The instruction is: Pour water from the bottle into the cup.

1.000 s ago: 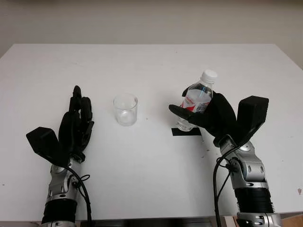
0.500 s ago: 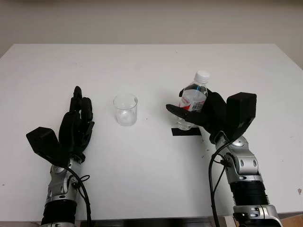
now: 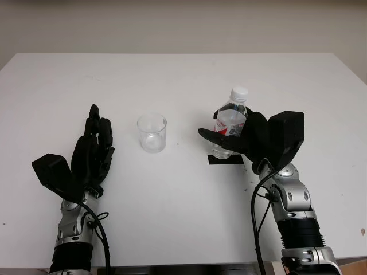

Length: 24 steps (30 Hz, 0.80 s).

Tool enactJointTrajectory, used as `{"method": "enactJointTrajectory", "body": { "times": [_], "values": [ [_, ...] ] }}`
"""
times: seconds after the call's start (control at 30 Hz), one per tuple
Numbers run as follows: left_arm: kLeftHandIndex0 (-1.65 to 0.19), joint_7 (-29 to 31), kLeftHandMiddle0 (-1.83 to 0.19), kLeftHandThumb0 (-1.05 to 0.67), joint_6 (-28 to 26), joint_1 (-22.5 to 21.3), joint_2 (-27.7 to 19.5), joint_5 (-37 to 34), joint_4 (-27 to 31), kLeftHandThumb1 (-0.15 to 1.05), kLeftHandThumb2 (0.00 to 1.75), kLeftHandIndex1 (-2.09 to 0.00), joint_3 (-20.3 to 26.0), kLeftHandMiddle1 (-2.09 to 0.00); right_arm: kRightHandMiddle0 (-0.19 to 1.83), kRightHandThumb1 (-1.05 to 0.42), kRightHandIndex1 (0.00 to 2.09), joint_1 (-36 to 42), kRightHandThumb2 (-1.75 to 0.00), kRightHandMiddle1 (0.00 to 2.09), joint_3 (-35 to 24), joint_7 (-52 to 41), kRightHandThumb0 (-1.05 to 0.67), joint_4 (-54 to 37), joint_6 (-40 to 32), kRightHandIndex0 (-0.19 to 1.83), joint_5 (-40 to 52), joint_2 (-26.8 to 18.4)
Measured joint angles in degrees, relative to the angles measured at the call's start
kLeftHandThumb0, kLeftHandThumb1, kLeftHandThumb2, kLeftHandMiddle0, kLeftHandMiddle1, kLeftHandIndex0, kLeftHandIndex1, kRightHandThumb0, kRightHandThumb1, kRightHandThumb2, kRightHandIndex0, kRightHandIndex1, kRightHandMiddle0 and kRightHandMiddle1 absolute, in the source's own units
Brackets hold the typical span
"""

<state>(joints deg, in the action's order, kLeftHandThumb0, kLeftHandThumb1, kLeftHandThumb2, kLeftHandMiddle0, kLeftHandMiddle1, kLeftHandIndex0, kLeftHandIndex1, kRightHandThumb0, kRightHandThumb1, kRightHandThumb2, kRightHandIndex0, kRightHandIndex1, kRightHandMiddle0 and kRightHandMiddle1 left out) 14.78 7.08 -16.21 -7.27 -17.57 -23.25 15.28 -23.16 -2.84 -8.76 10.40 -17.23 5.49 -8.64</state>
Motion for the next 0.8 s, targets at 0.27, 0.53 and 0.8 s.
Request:
{"method": "enactJointTrajectory", "body": {
  "times": [0.27,0.53,0.8],
  "values": [
    [0.19,0.1,0.15,-0.69,-0.1,0.0,0.0,0.0,0.1,1.05,0.60,-0.05,0.0,-0.06,0.94,-1.05,2.09,1.2,-0.28,2.09,0.0,-1.0,-0.19,0.0,0.1,1.43,0.2,0.0],
    [0.19,0.3,0.16,-0.70,-0.2,0.0,-0.3,0.0,0.1,1.05,0.59,-0.05,0.0,-0.05,0.84,-1.05,2.09,2.8,-0.25,2.09,0.3,-2.8,-0.19,0.5,4.3,1.26,0.3,0.3],
    [0.18,0.4,0.14,-0.70,-0.3,0.3,-0.6,-0.1,0.6,1.05,0.58,-0.06,0.0,-0.06,-0.12,-0.96,2.00,3.7,-0.05,2.02,2.0,-3.4,-0.47,1.2,8.5,-0.11,-2.7,-0.3]
  ]
}}
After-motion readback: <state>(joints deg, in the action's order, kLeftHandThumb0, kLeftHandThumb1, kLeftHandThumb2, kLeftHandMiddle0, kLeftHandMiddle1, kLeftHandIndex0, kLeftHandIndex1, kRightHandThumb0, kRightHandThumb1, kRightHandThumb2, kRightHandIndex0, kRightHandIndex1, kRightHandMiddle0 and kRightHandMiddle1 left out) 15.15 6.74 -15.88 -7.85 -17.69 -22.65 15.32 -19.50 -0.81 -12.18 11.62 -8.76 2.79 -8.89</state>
